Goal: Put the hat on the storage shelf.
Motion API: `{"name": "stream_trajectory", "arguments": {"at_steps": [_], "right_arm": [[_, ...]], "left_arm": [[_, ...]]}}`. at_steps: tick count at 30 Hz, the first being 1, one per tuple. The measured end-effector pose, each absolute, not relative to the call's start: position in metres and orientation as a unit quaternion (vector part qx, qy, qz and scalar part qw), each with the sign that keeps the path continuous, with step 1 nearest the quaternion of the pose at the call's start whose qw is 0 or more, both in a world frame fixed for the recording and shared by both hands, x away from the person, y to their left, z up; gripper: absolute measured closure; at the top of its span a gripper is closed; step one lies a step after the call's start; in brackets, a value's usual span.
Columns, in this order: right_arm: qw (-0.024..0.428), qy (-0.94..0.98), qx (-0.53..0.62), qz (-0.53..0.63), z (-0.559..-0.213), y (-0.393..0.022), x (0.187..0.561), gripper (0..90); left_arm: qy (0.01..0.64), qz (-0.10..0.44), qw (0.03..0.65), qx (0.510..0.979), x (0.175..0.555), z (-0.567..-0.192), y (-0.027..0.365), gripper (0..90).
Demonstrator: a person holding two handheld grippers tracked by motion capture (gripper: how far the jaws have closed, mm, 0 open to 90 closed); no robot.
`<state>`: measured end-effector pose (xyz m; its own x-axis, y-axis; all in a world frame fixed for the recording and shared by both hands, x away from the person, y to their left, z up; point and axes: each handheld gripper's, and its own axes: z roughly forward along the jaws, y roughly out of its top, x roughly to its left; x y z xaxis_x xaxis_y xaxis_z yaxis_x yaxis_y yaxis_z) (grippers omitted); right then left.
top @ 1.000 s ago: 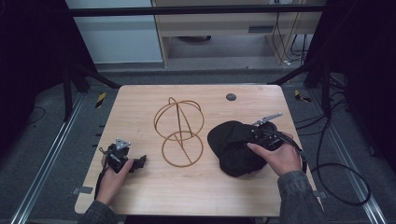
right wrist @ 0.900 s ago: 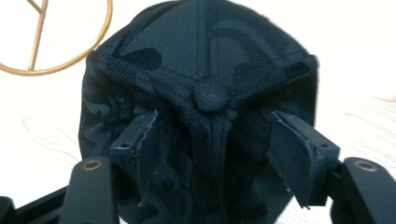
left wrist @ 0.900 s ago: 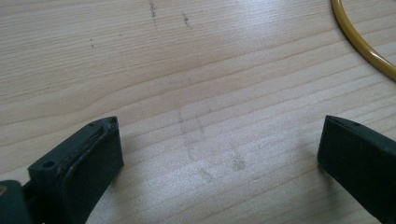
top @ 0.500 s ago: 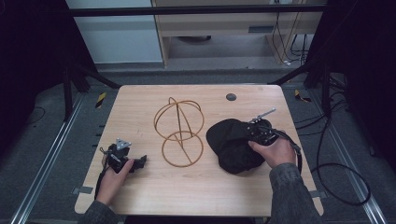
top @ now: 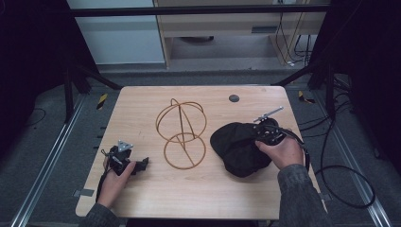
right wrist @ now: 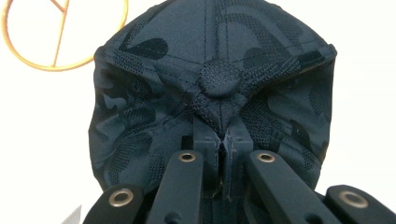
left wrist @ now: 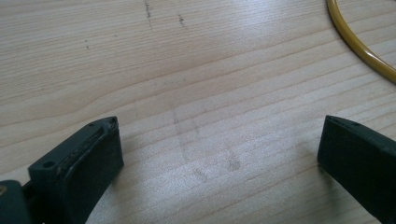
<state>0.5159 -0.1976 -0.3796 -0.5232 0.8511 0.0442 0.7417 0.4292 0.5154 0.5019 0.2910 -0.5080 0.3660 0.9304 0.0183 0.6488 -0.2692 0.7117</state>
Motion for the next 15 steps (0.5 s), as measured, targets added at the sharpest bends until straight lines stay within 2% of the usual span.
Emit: {"name": "stream_trajectory", "arguments": {"at_steps": [15], "right_arm": [[0.128, 0.835, 0.469, 0.259, -0.343, -0.193, 0.512, 87.1]], "left_arm": [[0.516, 0.224, 0.314, 0.764, 0.502, -0.508, 0.291, 0.0]]}}
